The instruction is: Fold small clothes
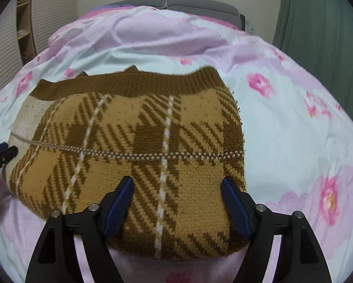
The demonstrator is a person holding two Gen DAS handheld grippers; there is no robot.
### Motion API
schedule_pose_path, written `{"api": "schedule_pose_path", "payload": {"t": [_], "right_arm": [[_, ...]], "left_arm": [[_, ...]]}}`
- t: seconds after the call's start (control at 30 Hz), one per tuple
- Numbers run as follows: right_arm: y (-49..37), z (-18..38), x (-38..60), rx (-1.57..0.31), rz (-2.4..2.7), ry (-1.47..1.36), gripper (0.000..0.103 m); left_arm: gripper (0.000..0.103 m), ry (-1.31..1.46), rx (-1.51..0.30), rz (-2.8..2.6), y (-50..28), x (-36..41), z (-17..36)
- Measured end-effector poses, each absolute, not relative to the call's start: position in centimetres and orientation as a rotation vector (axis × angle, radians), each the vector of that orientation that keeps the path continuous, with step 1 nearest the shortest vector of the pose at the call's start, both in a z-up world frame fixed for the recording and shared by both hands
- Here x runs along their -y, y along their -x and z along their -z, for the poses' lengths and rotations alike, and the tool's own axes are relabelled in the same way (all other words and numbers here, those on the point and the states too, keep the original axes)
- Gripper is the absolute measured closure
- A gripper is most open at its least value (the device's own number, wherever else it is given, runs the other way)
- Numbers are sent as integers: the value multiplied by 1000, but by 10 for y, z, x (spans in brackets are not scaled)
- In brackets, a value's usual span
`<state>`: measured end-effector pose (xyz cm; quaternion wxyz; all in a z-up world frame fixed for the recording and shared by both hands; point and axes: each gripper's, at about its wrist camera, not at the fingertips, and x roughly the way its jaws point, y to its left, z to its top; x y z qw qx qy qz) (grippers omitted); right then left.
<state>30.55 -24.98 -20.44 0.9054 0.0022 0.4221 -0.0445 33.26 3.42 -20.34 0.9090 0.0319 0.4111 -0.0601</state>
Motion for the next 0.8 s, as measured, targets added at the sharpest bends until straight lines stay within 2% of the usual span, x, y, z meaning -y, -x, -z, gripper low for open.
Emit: {"api": "schedule_pose_path", "payload": {"t": [0.37,0.67,0.8], "right_arm": [[-235,169,281,-817,50,-316,26],[-226,226,313,-862,-21,-822,26],[-244,241,315,-847,-49,-900,26]], "left_arm": [[48,-79,-795,154,-263,-12,170],[47,-35,-825,99,-254,-4,168],[47,-44,-809,85,-252,-5,162]]}}
